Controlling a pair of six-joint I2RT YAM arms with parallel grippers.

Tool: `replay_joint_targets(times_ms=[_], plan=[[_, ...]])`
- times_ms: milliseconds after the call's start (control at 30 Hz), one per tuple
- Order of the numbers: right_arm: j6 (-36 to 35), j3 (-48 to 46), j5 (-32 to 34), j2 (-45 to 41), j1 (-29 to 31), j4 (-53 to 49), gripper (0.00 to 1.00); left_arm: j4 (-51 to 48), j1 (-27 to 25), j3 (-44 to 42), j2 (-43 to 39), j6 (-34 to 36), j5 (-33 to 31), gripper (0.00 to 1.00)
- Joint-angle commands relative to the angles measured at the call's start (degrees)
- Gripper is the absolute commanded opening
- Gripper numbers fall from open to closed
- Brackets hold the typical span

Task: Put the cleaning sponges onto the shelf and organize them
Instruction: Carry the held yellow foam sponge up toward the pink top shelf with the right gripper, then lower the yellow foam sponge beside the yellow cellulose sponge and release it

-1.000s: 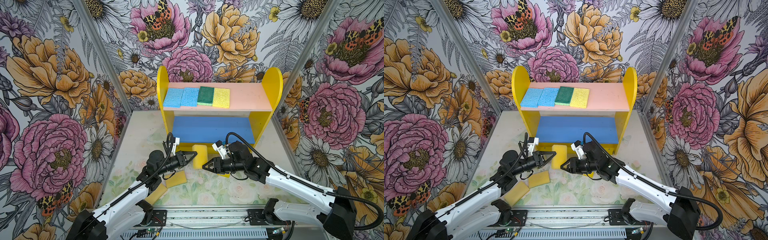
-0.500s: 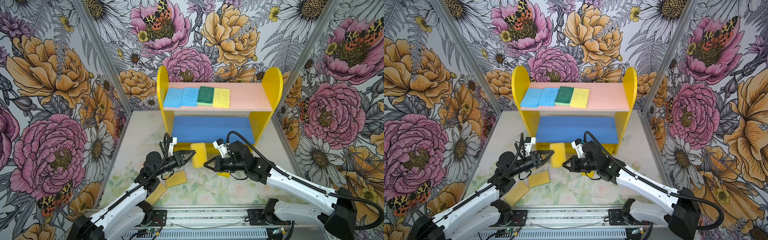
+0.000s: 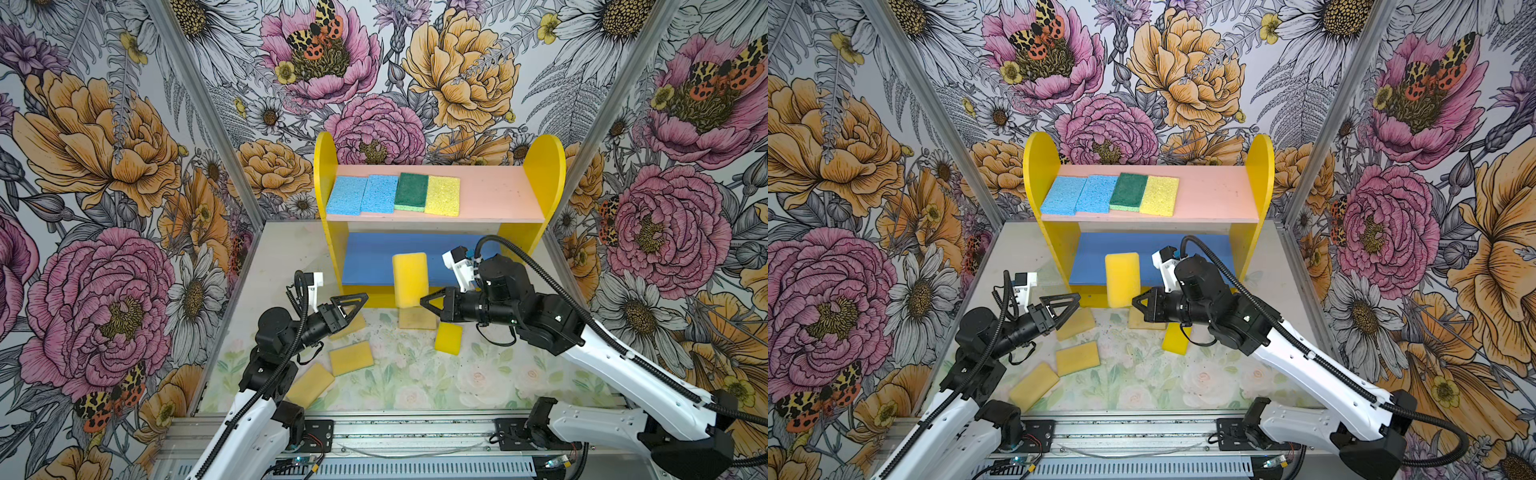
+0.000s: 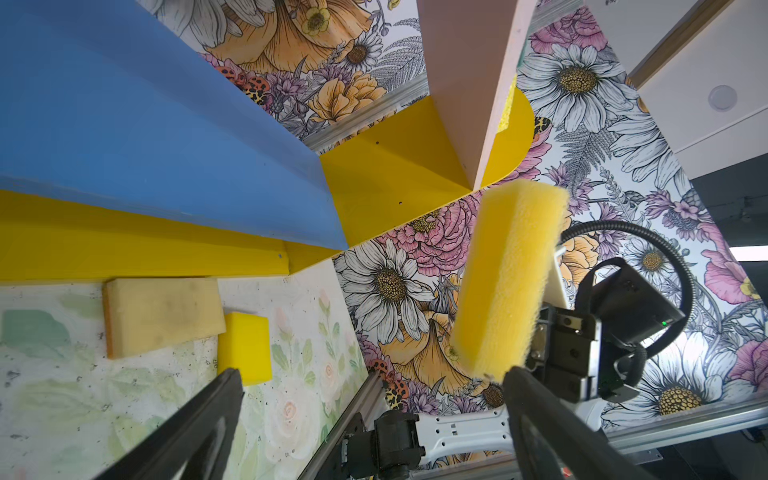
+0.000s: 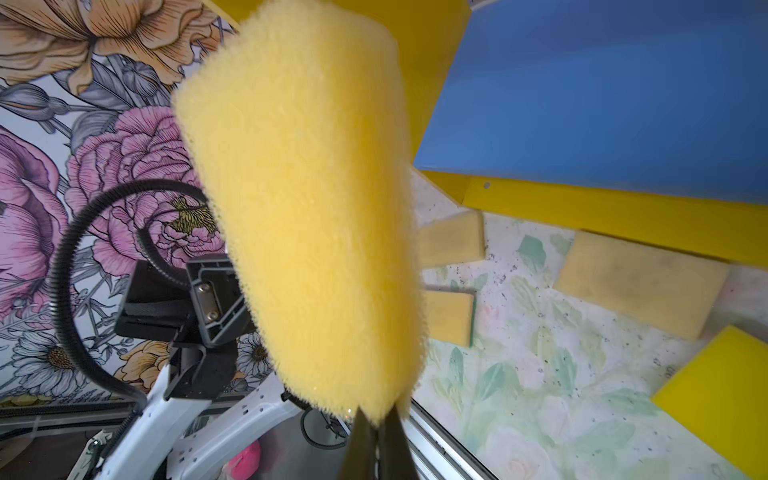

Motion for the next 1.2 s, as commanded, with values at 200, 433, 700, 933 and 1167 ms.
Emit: replay_joint_targets(times_ms=[200,433,700,933,1167], plan=[[-8.05,34.55,10.37,11.24,-7.39,-25.84,0.00,-8.37,2.72,-0.88,-3.98,2.28,2.00,0.99],[-15.54,73.62,14.32,32.18,-15.92,-52.46,0.00,-15.55,3.42,1.47,-4.70,6.38,2.44,0.99],[-16.99,76.96,7.57,37.09,-24.54,-55.28,0.00,-16.67,3.68,0.52,-4.81,6.60,3.05,0.99],[-17.47,73.20,4.98,36.01,-27.69,-52.95,0.00,-15.97,4.18,0.14,-3.65,6.57,3.47,0.99],[-17.36,73.27,1.36,36.01,-29.33,-51.30,0.00,-15.44,4.69,-0.64,-3.34,6.21,3.67,0.99]])
